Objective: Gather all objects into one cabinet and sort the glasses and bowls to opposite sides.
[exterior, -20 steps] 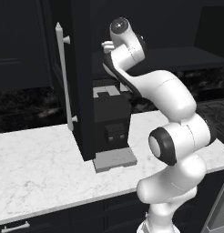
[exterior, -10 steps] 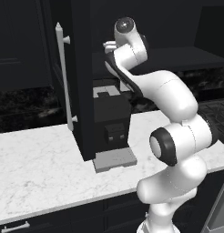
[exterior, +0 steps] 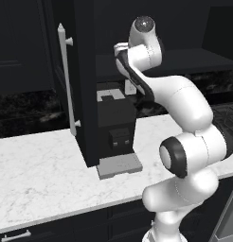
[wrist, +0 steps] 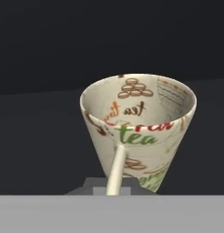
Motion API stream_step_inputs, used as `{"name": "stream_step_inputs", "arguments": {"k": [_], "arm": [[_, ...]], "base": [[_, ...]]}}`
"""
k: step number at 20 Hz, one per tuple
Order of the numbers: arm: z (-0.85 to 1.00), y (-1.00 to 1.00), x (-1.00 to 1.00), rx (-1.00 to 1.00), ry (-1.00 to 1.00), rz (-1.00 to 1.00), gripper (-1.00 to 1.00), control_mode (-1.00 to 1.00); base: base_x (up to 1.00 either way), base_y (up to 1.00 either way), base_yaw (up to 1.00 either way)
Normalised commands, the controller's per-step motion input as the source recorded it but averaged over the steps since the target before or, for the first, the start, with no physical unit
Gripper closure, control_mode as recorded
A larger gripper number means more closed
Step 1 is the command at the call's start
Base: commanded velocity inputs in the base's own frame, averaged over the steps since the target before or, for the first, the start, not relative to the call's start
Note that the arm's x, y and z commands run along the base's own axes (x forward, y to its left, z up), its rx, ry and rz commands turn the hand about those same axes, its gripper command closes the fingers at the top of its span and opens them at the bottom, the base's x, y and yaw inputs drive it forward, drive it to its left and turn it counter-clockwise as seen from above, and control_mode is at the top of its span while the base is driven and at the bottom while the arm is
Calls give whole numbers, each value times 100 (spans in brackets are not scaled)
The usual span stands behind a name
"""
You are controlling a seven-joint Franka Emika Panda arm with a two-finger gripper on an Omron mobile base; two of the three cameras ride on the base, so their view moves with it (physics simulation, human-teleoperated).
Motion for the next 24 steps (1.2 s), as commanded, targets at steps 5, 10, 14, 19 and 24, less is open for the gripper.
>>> {"name": "stream_step_inputs", "arguments": {"k": [5,10,14,19,24], "arm": [[0,-31,-79,0,-5,18,100,-100],[19,-36,-99,3,-8,8,100,-100],[25,-13,-100,0,-5,1,100,-100],[28,0,-100,0,0,3,100,-100],[6,8,-100,0,2,11,100,-100]], "base": [[0,0,0],[0,0,0],[0,0,0],[0,0,0],[0,0,0]]}}
